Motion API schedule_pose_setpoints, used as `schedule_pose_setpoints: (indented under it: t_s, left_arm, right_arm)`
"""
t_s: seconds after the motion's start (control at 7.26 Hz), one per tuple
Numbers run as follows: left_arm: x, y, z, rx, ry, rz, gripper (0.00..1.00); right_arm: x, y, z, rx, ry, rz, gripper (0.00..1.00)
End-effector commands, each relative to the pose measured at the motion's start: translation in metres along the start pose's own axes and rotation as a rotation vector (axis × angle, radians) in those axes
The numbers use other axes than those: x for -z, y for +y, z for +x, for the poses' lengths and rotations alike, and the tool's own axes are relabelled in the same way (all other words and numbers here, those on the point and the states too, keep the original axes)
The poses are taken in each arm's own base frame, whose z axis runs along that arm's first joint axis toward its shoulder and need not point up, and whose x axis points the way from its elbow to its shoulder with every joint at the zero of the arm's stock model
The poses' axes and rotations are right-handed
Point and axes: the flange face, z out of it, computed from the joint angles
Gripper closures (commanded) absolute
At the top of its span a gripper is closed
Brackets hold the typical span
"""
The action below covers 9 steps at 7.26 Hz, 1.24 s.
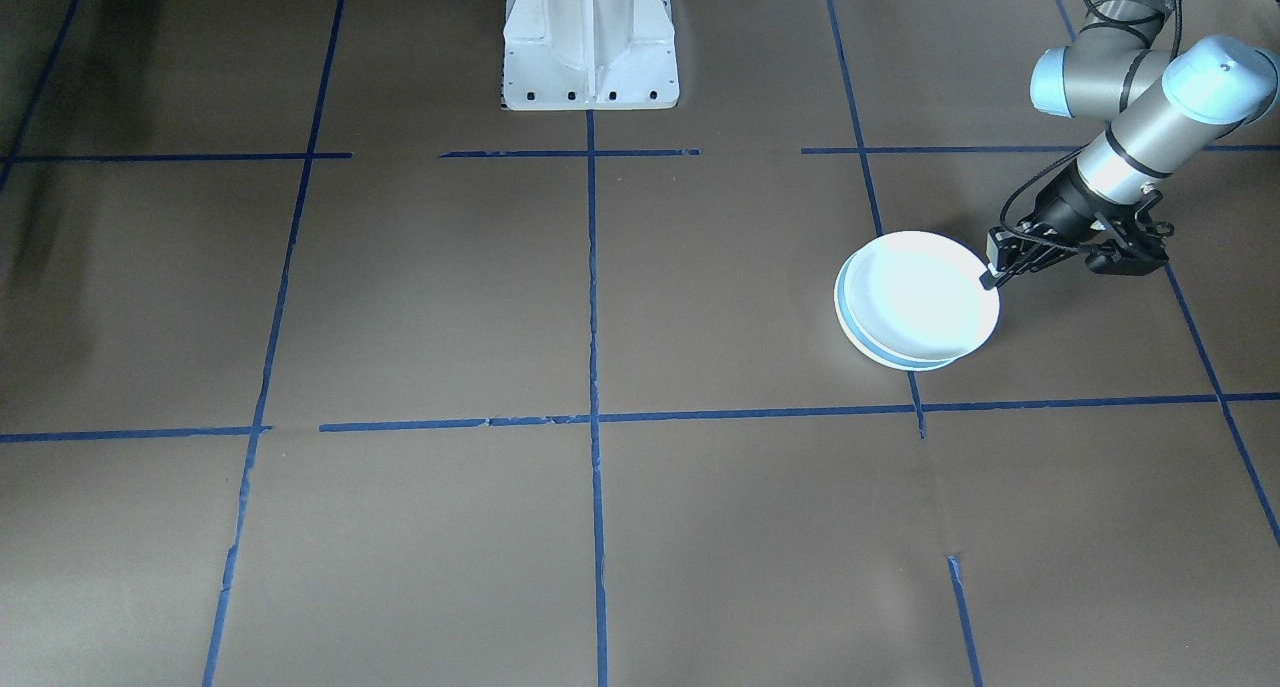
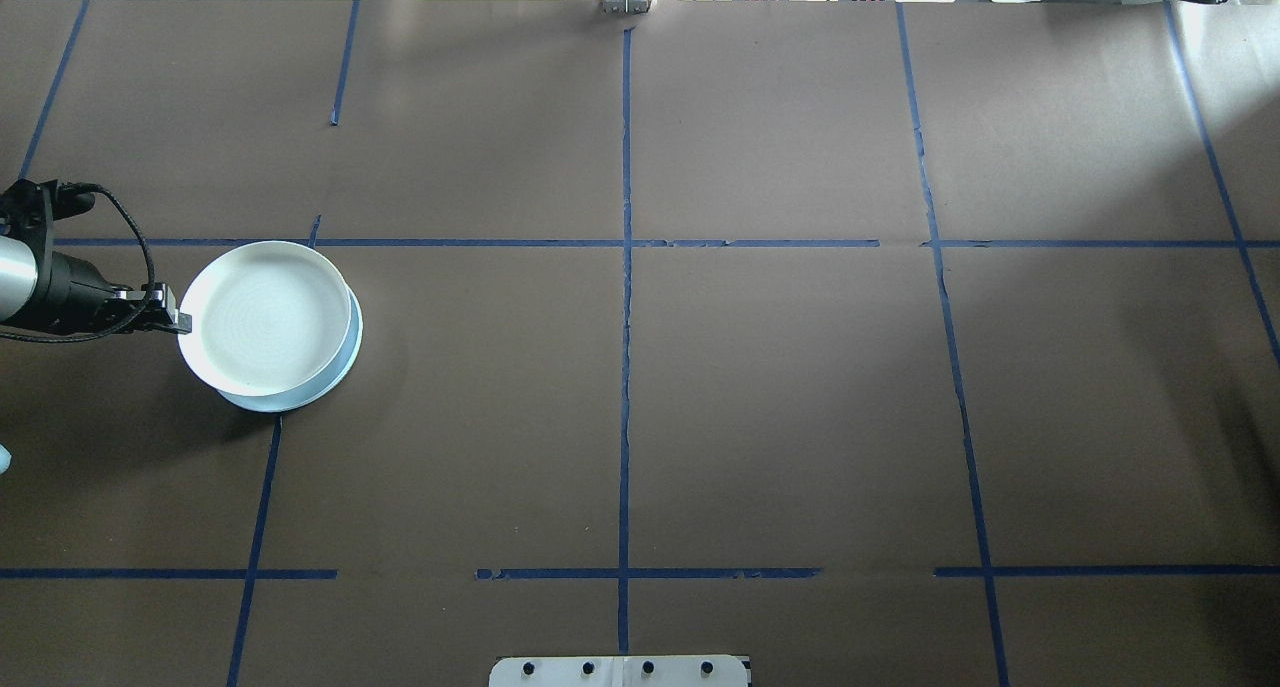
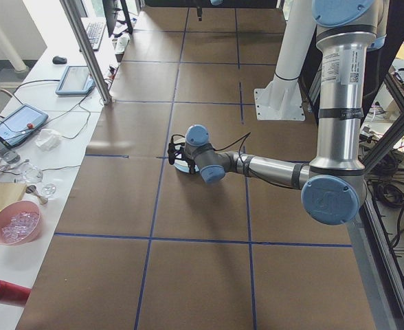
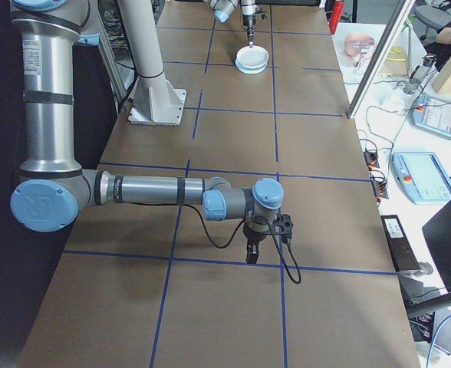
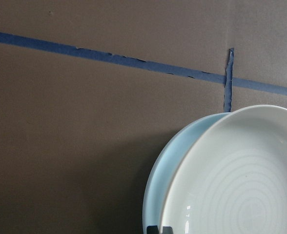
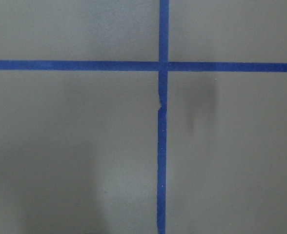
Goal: Stack plate in center
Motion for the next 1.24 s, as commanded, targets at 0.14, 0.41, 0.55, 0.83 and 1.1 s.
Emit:
schedule_pose_setpoints:
  t_s: [0.14,0.41,0.55,0.83,1.1]
  left_arm:
    - [-0.003,-0.003,-0.001,-0.008,0.032,0.010,1.00]
    - [-0.002,0.001,-0.005,-0.006,0.039,-0.012,1.00]
    - [-0.003,0.002,-0.006,-0.006,0.037,-0.014,1.00]
    - [-0.005,0.002,-0.009,-0.001,0.032,-0.016,1.00]
    - [-0.007,0.001,-0.009,-0.003,0.032,-0.016,0.55]
  right_arm:
    - [0.000,0.000,0.000,0.000,0.000,0.000,0.00]
    - [0.000,0.000,0.000,0.000,0.000,0.000,0.00]
    - [0.000,0.000,0.000,0.000,0.000,0.000,0.00]
    - [-0.001,0.000,0.000,-0.001,0.000,-0.001,0.00]
    - [0.000,0.000,0.000,0.000,0.000,0.000,0.00]
